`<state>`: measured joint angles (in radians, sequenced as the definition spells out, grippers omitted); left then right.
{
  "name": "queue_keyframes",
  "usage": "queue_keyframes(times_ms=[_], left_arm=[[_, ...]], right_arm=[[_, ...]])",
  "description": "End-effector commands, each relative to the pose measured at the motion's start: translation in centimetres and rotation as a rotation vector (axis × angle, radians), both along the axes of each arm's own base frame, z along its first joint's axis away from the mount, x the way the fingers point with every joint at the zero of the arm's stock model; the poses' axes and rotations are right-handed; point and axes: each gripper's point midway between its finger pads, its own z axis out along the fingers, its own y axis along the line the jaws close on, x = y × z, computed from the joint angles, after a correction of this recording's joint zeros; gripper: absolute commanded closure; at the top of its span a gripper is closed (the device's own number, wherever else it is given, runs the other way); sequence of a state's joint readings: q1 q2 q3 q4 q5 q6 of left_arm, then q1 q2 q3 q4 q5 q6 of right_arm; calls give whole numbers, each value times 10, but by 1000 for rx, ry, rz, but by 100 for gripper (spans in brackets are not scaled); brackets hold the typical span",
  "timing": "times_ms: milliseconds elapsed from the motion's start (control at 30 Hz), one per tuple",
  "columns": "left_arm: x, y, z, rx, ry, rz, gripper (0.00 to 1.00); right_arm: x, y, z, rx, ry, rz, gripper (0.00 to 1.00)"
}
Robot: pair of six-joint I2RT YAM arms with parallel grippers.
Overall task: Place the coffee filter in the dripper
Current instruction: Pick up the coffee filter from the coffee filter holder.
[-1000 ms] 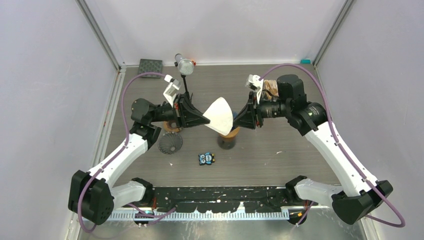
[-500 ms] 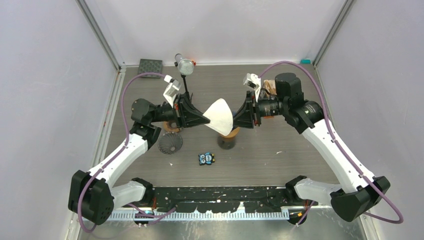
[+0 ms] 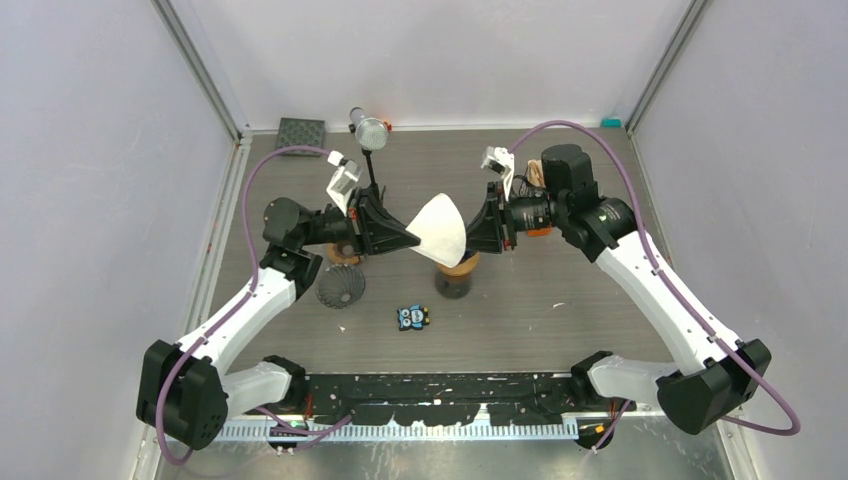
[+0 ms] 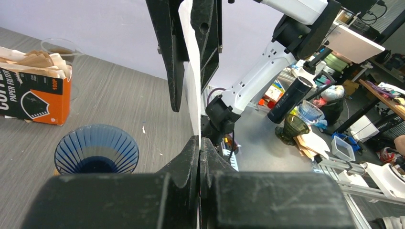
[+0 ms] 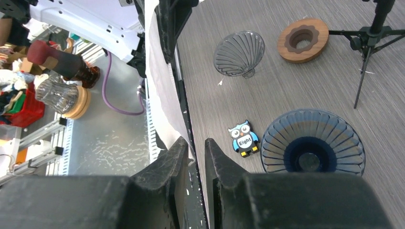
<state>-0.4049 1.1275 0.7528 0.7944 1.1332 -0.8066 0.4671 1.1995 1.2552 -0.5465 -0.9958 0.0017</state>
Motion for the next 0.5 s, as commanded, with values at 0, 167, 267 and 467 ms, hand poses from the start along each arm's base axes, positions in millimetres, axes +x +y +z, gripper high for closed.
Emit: queue_keyframes(times_ms=[0,167,267,467], left_arm=[[2,4,12,-29,-58,31,100],[6,4,12,-32,-54,46,100],[6,4,11,-31,-52,46,100],[6,4,11,-31,-41,45,100]], right_arm=[[-4,-9,8,-5,-99,-22,77],[-5,-10,8,-4,-103,-22,81],[-3,-7,9,6,-86,-23,84],[7,-2,7,7,-53,-35,87]])
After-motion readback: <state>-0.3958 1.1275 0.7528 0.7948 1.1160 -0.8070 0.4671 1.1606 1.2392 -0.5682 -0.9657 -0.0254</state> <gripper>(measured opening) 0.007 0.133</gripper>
